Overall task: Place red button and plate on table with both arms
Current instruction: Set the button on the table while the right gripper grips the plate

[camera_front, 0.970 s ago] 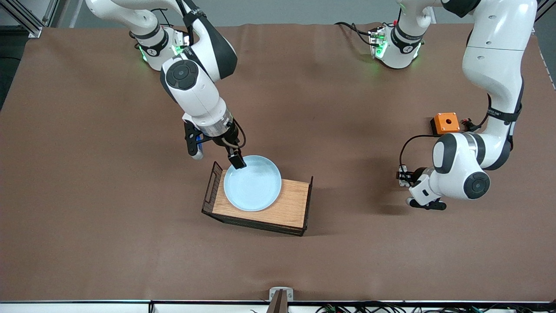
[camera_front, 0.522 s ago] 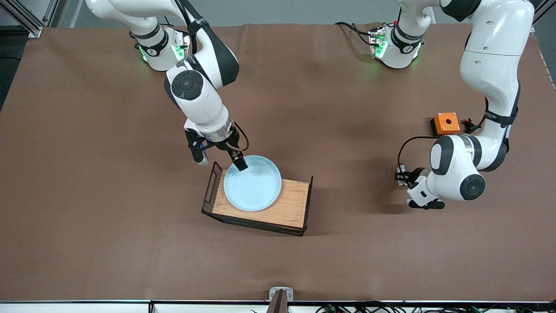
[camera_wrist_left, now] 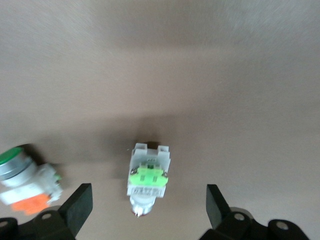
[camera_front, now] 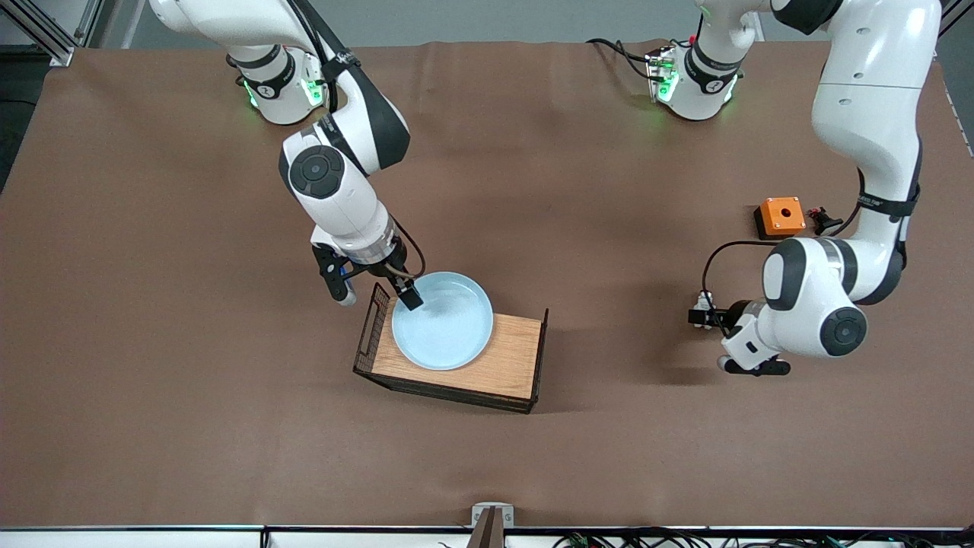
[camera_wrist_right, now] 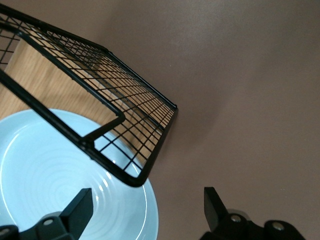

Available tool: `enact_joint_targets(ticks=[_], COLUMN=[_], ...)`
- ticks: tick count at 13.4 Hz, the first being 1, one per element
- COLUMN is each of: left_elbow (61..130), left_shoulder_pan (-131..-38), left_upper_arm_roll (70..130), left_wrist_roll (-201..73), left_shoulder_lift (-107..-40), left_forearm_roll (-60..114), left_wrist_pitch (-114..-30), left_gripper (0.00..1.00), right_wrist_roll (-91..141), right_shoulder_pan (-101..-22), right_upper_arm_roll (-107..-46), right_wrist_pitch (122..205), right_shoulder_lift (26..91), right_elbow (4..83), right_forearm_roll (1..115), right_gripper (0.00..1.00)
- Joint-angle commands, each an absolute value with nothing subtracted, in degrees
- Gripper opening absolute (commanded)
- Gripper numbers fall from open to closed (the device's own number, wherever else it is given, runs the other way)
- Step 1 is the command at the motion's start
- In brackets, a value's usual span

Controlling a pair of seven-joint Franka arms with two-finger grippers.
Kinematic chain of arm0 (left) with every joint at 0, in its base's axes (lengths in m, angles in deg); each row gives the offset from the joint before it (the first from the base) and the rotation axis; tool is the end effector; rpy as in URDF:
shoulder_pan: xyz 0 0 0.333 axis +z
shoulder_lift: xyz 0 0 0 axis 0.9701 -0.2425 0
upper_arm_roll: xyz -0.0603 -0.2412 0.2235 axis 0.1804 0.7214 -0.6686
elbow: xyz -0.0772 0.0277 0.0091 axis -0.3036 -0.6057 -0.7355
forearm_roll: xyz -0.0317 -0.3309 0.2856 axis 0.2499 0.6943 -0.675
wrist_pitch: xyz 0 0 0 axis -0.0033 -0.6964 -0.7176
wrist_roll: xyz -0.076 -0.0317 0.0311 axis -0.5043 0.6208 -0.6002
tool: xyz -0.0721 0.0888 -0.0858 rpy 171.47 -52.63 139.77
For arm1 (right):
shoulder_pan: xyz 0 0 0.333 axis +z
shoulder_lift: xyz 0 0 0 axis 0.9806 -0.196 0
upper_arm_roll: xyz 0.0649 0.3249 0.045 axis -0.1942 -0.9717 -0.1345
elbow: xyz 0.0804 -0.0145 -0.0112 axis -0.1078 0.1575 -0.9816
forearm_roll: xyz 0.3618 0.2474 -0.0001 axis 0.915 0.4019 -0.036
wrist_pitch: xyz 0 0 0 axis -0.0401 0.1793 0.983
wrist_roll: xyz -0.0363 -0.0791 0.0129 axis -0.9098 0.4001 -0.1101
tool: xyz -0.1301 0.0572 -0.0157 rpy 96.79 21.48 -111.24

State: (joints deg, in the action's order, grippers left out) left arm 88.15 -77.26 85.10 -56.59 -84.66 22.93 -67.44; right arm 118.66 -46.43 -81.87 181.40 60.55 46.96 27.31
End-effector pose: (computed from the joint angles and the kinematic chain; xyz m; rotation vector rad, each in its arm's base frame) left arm 0.6921 -0.0646 0.1840 3.0060 -0.0717 -0.4506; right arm 0.6006 0.3811 0.3106 -2.5643 1.4915 -0.0092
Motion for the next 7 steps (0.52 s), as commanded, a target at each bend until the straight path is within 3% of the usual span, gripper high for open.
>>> enact_joint_targets(ticks=[1,3,7], left_elbow=[88.4,87.7,77.6], left_shoulder_pan=[-75.0,-74.9,-75.1], left_upper_arm_roll=[85.1,84.9,85.1], left_wrist_roll=[-57.6,-58.3,-58.9], left_shoulder_lift=[-76.7,-71.5,-70.3], left_forearm_roll=[22.5,21.9,18.9], left_wrist_pitch=[-61.7,-58.6,-51.8], left_gripper=[1.0,1.0,1.0], right_wrist_roll=[118.1,118.1,118.5], right_shoulder_pan=[-46.9,-46.8,-46.7], right_upper_arm_roll=[-82.4,-82.4,-82.4], right_wrist_pitch=[181.6,181.6,181.7], right_shoulder_lift=[58.9,58.5,58.1], right_elbow=[45.9,45.8,45.4], right_forearm_roll=[26.6,26.6,27.1], right_gripper=[0.96,0.95,0.9])
